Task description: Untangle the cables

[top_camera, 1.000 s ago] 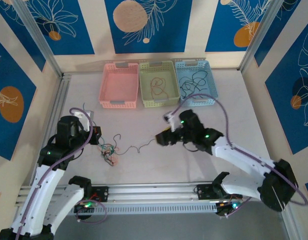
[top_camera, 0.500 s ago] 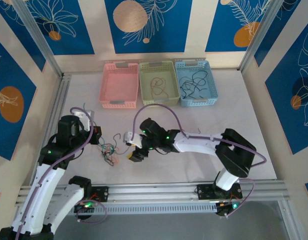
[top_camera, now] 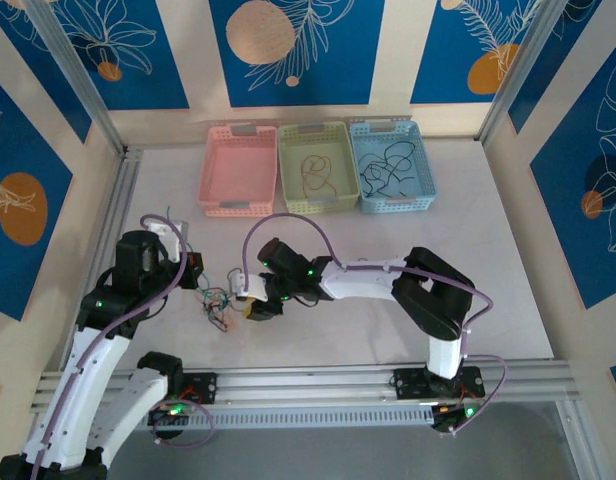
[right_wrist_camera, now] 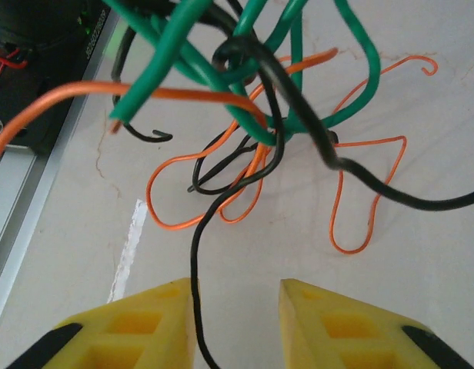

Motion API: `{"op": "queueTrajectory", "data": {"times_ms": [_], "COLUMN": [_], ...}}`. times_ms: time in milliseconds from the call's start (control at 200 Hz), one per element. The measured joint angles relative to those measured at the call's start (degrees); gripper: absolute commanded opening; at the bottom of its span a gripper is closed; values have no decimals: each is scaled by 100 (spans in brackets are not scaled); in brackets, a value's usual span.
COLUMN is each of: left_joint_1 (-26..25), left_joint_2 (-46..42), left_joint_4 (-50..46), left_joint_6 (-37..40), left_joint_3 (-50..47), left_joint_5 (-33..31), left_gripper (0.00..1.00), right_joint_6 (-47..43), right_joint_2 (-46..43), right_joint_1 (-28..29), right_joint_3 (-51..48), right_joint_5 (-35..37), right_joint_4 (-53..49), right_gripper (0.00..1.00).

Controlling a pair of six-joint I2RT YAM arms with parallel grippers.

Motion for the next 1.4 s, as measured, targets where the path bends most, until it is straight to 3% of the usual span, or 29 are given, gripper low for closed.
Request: {"op": "queueTrajectory", "data": {"times_ms": [45, 140, 315, 415, 560, 705, 880, 995, 1165, 1290, 1395], "left_joint_1": [2, 0, 2, 2, 0, 2, 2, 2, 2, 2, 2], "left_joint_2": [0, 0, 0, 0, -2, -9, -44, -44, -44, -44, -44], "left_joint_4": [0, 0, 0, 0, 2, 0, 0, 2, 0, 0, 2], "left_joint_6": [0, 0, 0, -2, 0, 0, -2, -2, 0, 0, 0], "left_joint_3": [0, 0, 0, 0, 0, 0, 0, 0, 0, 0, 0], "left_joint_5": [0, 0, 0, 0, 0, -7, -4, -4, -2, 0, 0], "left_gripper": [0, 0, 0, 0, 0, 0, 0, 0, 0, 0, 0], "right_joint_6": [0, 2, 111, 566, 1956, 3497, 4804, 5187, 5619, 5764, 5816], "right_joint_2": [0, 0, -149, -658, -1967, -2708, -2986, -3062, -3307, -3187, -2898], "right_joint_1": [0, 0, -46, -407, -1985, -3707, -4957, -4986, -4839, -4839, -4747], "right_joint_3": [0, 0, -247, -826, -1926, -2205, -2699, -2697, -2385, -1943, -1563], "right_joint_5": [0, -11, 227, 293, 247, 122, -129, -55, 914, 1550, 2006], "right_joint_4": [0, 13, 249, 511, 1307, 1604, 1565, 960, -498, -1580, -2247], "right_gripper": [30, 0, 0, 0, 0, 0, 0, 0, 0, 7, 18]}}
